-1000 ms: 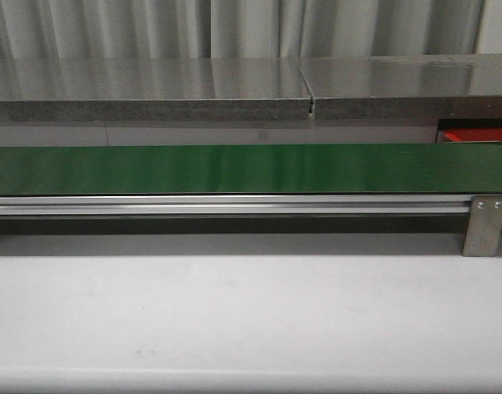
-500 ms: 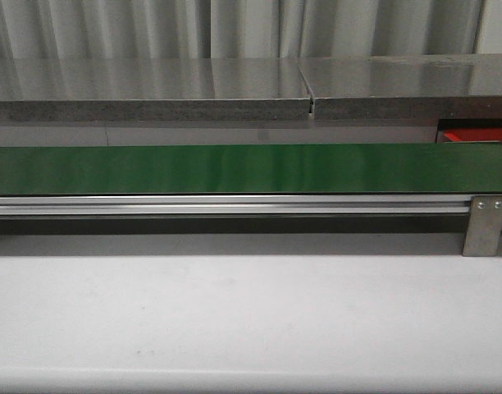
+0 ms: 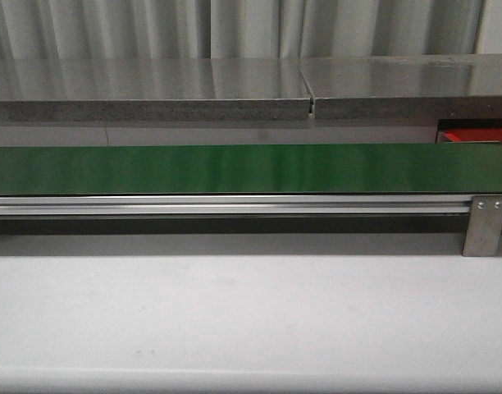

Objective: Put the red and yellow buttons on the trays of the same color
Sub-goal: 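Lower the left gripper onto a yellow mushroom button on the table, grasp, then set the yellow button on the belt's start and open the left gripper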

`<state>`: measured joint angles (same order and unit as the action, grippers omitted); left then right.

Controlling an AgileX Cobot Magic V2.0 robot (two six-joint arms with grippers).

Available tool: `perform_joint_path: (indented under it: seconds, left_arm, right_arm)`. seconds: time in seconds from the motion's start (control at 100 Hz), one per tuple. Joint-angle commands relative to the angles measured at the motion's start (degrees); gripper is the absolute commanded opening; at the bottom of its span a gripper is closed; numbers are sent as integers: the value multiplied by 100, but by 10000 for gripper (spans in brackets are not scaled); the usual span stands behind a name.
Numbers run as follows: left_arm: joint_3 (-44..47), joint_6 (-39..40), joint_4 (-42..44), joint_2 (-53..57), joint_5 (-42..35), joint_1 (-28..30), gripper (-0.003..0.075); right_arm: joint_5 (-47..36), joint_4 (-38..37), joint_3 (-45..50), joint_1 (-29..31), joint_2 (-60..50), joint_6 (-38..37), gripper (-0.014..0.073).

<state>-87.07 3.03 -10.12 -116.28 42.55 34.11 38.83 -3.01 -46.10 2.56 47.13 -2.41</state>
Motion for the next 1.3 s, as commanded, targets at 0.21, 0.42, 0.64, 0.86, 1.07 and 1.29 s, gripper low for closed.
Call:
perform_joint_path:
  seconds: [0.21, 0.42, 0.64, 0.86, 1.07, 1.29]
  left_arm:
    - [-165, -81, -48, 531, -190, 14, 184]
    - [-109, -140, -166, 1164, -83, -29, 166]
    - [155, -142, -212, 1668, -60, -360, 146]
    - [181, -152, -212, 1880, -20, -878, 146]
    - [181, -152, -327, 1880, -3, -1372, 146]
    - [181, -152, -367, 1810, 170, -1715, 146]
  right_arm:
    - [-338, -75, -137, -8, -44, 25, -68]
    - [-338, -75, -137, -8, -44, 25, -68]
    - [-338, -75, -137, -8, -44, 25, -68]
    - [-338, -75, -137, -8, -44, 25, -68]
    - [-338, -75, -137, -8, -44, 25, -68]
    - [-338, -75, -137, -8, -44, 25, -68]
